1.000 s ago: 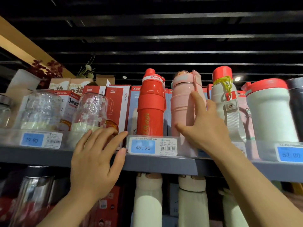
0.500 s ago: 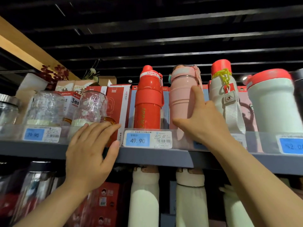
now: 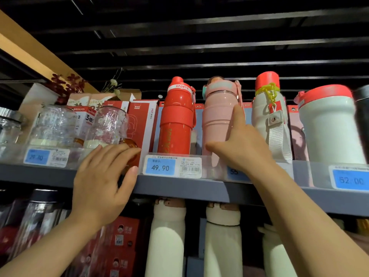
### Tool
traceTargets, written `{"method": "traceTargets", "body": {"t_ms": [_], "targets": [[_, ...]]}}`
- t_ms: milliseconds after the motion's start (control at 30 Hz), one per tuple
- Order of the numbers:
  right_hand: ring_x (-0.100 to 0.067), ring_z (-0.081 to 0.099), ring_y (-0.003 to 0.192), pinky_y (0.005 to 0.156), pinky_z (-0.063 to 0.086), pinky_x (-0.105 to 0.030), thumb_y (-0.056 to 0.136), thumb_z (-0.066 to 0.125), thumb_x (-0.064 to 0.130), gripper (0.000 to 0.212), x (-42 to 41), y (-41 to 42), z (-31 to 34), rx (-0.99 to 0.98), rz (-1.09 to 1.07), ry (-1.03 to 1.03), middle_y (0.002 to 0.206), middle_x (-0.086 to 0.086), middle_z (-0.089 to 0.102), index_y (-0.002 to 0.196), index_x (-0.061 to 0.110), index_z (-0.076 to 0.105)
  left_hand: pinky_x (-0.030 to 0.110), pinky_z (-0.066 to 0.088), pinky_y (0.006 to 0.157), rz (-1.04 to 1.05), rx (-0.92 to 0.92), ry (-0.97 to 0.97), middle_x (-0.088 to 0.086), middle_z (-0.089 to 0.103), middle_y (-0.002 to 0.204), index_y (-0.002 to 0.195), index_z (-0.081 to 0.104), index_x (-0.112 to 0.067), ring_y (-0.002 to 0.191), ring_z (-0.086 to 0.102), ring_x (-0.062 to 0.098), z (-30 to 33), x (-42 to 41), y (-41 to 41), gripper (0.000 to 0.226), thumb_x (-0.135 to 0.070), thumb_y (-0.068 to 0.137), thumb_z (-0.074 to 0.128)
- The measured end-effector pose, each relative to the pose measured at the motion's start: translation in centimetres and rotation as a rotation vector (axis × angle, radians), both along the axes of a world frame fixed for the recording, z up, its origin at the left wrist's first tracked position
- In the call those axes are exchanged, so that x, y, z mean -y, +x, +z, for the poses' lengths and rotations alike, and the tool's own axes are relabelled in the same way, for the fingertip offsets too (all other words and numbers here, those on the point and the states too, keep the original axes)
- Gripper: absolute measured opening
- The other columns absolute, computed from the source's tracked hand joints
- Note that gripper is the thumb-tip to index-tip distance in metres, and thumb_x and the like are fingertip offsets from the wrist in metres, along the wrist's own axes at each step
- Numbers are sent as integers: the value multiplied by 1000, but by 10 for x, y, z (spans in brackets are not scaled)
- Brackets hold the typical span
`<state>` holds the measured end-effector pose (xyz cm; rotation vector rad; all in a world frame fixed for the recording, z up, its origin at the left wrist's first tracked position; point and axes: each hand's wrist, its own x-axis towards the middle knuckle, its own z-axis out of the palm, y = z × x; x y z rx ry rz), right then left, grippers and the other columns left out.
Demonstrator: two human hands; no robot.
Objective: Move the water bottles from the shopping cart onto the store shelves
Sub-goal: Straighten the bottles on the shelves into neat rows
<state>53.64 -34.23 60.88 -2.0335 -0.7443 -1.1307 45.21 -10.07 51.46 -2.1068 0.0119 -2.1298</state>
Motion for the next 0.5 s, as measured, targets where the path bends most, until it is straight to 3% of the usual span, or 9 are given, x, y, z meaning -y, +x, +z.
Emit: {"method": "traceTargets", "body": {"t_ms": [67,167,267,367,500], "targets": [[-39,54,105,83,48,-43,75,64,48,100,0,1,0,-7,2,2,124,-20,52,150,26,2,43,31,105,2,-2,-8,8,65,121,123,65,-9,116,51,23,0,0,1,51,-37,95,33],[-40,44,121,90,43,-45,74,69,58,106,-2,-3,-2,8,-70,22,143,-16,30,151,27,4,44,32,104,4,5,-16,9,65,121,123,65,-9,116,52,25,0,0,1,51,-37,94,32],[-38,35,129,91,42,-44,65,78,60,112,-5,-6,-3,45,-124,52,150,-10,14,149,28,10,46,33,104,0,10,-34,9,64,122,124,64,-10,117,53,27,0,2,2,51,-37,95,32],[-39,42,120,86,43,-42,66,81,49,108,-4,-5,-4,86,-95,70,144,-11,18,148,29,13,46,33,104,-3,13,-25,8,64,122,124,64,-11,117,52,24,-1,2,2,51,-37,95,32],[-39,49,108,76,36,-35,75,71,39,94,-2,-6,-5,96,-71,22,137,-11,27,148,32,12,45,33,103,-8,25,-13,8,65,120,123,65,-9,116,52,24,0,1,3,50,-35,94,33]]}}
